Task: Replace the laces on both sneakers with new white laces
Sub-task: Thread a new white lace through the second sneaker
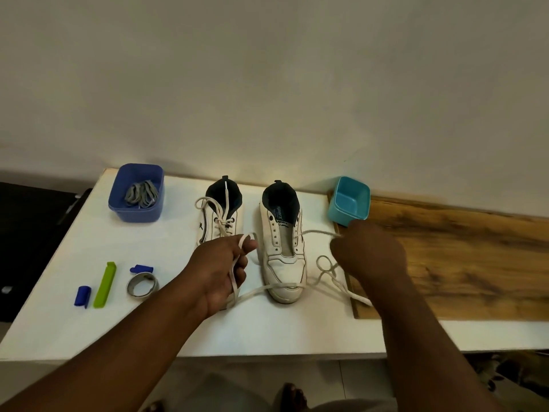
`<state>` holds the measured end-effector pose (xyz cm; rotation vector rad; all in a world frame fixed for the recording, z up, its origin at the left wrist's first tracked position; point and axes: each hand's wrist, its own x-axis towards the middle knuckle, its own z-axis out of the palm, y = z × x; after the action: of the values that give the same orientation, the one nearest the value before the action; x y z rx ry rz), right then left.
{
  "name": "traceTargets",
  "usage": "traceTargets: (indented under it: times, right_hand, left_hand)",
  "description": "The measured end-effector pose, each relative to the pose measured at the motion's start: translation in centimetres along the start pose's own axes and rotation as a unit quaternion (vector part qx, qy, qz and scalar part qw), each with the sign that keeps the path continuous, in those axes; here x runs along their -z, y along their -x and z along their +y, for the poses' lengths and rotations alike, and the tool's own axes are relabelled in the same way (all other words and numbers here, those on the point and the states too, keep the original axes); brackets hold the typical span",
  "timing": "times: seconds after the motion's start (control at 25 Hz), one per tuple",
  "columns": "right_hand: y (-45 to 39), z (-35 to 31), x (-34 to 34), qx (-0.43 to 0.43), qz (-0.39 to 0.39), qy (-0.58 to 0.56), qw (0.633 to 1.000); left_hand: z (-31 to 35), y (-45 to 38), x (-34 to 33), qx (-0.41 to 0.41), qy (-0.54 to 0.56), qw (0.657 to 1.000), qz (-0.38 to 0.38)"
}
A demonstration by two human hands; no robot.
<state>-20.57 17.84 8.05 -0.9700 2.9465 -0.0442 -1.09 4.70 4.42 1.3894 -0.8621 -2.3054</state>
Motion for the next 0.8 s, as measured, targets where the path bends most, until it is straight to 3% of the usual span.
traceTargets:
  times: [0.12,0.2,0.28,0.4,0.48,0.64,0.8]
  right_hand:
    - [-0.2,1.7,0.2,-0.011,-0.177,0.082,0.981]
    - [-0.3,1.9,-0.5,0.005,-0.232,0.103,0.967]
    - [-0.4,1.2,-1.5,0.042,-0.208,0.078,0.974]
    - [-0.1,-1.5,-4.0,0.059,-0.131,-0.079,0.986]
    - [0.1,-3.3,-5.6,0.043,-0.134,-0.144,0.980]
    - [0.6,-4.4,-6.9,0.064,-0.145,-0.141,0.977]
    - [1.4,-5.1,-7.4,0.082,-0.124,-0.107,0.983]
  left_hand:
    - [0.4,0.3,0.0,0.001,0.044,0.998,-0.034]
    - [0.5,0.6,0.0,-0.033,0.008,0.998,-0.047]
    - [0.3,0.6,0.1,-0.109,-0.107,0.988,-0.033]
    - [-0.4,0.2,0.2,-0.202,-0.261,0.944,-0.018]
    - [-0.7,0.1,0.2,-0.194,-0.284,0.939,-0.023]
    - [-0.8,0.0,0.3,-0.141,-0.269,0.952,-0.028]
    - [-0.6,0.1,0.2,-0.190,-0.285,0.939,-0.038]
